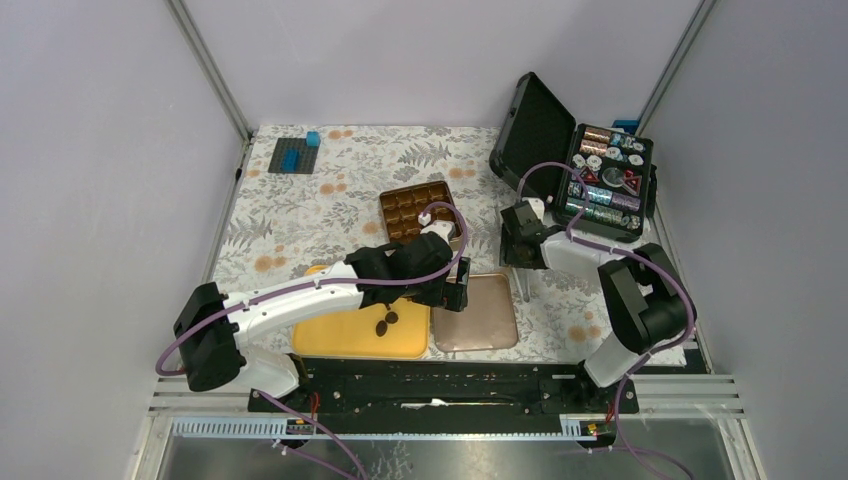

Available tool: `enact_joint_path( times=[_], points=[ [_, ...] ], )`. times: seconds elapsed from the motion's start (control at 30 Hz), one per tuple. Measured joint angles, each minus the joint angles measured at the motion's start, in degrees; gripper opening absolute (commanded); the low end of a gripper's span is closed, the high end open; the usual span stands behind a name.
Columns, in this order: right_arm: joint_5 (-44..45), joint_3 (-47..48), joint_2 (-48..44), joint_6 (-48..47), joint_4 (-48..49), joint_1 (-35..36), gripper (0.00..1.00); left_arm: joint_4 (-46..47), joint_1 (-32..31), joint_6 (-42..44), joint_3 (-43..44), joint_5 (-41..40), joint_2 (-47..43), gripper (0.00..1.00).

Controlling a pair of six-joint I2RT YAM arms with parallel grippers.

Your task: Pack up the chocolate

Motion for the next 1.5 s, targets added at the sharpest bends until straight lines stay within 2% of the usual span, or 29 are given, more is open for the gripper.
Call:
enact_joint_path(
  times=[0.47, 0.57, 0.63, 0.7, 0.87, 1.0, 1.03, 1.1, 1.13, 1.5],
  points=[
    [-0.5, 5.9, 6.2, -6.4, 3.6, 0.0, 0.58, 0.0, 0.0, 0.0, 0.0, -0.3, 0.0, 0.99],
    [-1.5, 7.6, 7.8, -8.7, 4.2, 0.0, 0.66, -0.1, 0.0, 0.0, 0.0, -0.8, 0.0, 0.99],
    [-2.0, 8.8, 8.9, -9.7, 4.6, 0.0, 0.80, -0.1, 0.0, 0.0, 0.0, -1.1, -0.2, 0.99],
    [-2.1, 9.7, 9.7, -10.6, 5.0, 0.0, 0.89, -0.1, 0.0, 0.0, 0.0, -1.5, -0.7, 0.99],
    [-1.9, 10.1, 10.1, -11.0, 5.3, 0.0, 0.92, -0.2, 0.3, -0.6, 0.0, -2.0, -2.0, 0.99],
    [-1.4, 10.1, 10.2, -9.9, 5.6, 0.3, 0.87, -0.3, 0.4, -0.7, 0.0, -2.3, -2.1, 0.99],
    [-1.1, 10.1, 10.3, -9.3, 5.7, 0.5, 0.82, -0.3, 0.4, -0.7, 0.0, -2.4, -2.2, 0.99],
    [-0.5, 10.1, 10.4, -8.5, 6.1, 0.9, 0.64, -0.4, 0.4, -0.7, 0.0, -2.8, -2.3, 0.99],
    [-0.3, 10.1, 10.6, -8.0, 6.6, 1.1, 0.63, -0.6, 0.4, -0.7, 0.0, -2.9, -2.3, 0.99],
    [2.2, 9.4, 11.0, -5.4, 8.8, 2.3, 0.64, -2.2, 0.8, -1.6, -0.6, -4.1, -4.7, 0.99]
  ],
)
